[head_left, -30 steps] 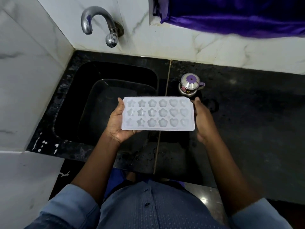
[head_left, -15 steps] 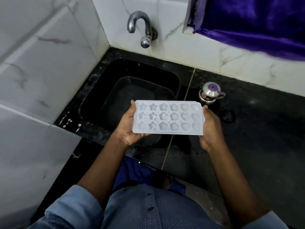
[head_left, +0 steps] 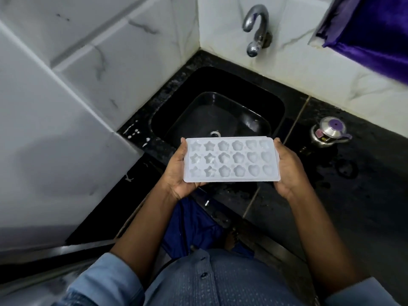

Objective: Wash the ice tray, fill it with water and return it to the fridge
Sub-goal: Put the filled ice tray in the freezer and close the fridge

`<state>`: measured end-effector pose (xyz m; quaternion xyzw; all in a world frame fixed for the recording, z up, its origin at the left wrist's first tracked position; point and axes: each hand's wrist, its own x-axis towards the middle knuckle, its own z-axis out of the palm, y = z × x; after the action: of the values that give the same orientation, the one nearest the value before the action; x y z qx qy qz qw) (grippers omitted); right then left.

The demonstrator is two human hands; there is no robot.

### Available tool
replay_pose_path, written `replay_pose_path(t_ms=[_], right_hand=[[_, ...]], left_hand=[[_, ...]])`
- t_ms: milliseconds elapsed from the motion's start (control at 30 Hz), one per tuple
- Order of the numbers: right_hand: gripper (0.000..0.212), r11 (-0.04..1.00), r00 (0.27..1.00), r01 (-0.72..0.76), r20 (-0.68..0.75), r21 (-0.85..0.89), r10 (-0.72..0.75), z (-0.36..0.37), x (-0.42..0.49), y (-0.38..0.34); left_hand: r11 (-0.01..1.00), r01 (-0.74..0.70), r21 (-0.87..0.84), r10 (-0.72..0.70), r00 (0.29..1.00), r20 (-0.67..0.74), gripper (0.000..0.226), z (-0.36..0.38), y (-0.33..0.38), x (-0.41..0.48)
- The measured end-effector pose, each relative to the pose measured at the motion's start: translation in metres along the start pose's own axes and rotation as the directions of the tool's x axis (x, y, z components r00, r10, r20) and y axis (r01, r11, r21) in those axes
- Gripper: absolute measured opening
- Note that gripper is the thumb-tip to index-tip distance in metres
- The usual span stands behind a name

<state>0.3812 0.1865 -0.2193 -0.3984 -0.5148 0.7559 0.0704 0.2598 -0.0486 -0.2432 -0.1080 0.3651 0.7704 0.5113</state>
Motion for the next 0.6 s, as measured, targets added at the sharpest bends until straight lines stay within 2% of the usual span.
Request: replay_pose_path(t_ms=[333, 600], right_hand=[[0.058, 0.988, 0.984, -0.055, 0.159, -0.145, 0.078, 0.084, -0.013, 0.016], [0.057, 0.968, 0.935, -0.06, 0.326, -0.244, 0.14, 0.144, -0.027, 0.037]], left_hand=[[0.966, -0.223, -0.13, 0.203, 0.968, -0.149, 0.083, -0.057, 0.001, -0.081], [0.905, -0.392, -0.163, 0.347, 0.904, -0.25, 0.085, -0.091, -0.006, -0.141]])
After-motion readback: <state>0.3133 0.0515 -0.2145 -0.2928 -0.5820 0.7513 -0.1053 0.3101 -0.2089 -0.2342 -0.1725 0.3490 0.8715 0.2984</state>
